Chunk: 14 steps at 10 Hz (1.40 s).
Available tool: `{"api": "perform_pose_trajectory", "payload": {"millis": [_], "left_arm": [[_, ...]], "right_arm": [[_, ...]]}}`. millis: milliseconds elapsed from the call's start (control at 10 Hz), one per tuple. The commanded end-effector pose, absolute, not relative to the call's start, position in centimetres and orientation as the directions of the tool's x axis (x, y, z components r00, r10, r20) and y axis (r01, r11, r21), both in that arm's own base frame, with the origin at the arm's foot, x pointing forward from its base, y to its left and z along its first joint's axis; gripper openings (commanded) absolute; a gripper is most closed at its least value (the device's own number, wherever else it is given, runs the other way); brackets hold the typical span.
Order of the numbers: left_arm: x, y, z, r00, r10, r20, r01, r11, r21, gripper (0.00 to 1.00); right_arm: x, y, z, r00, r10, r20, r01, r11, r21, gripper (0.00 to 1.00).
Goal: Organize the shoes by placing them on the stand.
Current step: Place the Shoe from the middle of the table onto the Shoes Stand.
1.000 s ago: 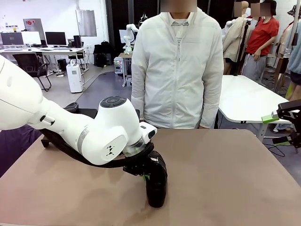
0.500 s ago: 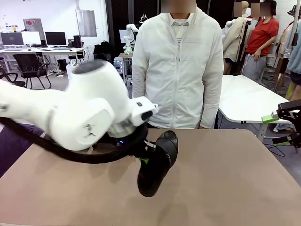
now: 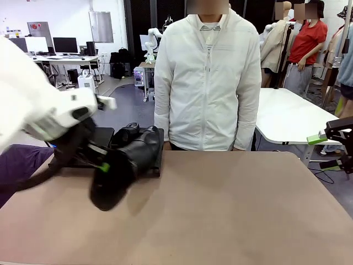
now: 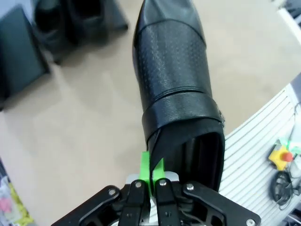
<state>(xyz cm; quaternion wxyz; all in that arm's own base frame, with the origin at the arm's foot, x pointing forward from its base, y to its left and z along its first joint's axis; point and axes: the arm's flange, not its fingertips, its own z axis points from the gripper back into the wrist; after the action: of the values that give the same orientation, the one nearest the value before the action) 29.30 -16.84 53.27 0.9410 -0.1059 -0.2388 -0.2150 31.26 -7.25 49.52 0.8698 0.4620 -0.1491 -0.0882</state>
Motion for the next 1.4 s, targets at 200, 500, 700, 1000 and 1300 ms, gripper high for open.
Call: {"api": "perform_pose_trajectory", "payload": {"millis": [200, 500, 700, 1000, 1300], "left_arm": [[26.7, -4.8, 50.3, 0.905, 0.195, 0.377, -0.034, 0.919, -0.392, 0.00], [30.5, -8.8, 54.2, 0.859, -0.214, 0.466, 0.324, 0.931, -0.170, 0.00], [30.5, -8.8, 54.2, 0.859, -0.214, 0.466, 0.324, 0.931, -0.170, 0.00], [38.5, -7.1, 55.6, 0.882, -0.223, 0.415, 0.321, 0.929, -0.183, 0.00], [51.4, -2.9, 54.2, 0.862, -0.108, 0.495, 0.249, 0.941, -0.228, 0.00]], "right_arm": [[31.4, -7.2, 50.0, 0.937, -0.303, 0.173, 0.017, 0.535, 0.845, 1.00], [31.4, -7.2, 50.0, 0.937, -0.303, 0.173, 0.017, 0.535, 0.845, 1.00], [31.4, -7.2, 50.0, 0.937, -0.303, 0.173, 0.017, 0.535, 0.845, 1.00], [31.4, -7.2, 50.0, 0.937, -0.303, 0.173, 0.017, 0.535, 0.845, 1.00], [31.4, -7.2, 50.0, 0.937, -0.303, 0.173, 0.017, 0.535, 0.845, 1.00]]}}
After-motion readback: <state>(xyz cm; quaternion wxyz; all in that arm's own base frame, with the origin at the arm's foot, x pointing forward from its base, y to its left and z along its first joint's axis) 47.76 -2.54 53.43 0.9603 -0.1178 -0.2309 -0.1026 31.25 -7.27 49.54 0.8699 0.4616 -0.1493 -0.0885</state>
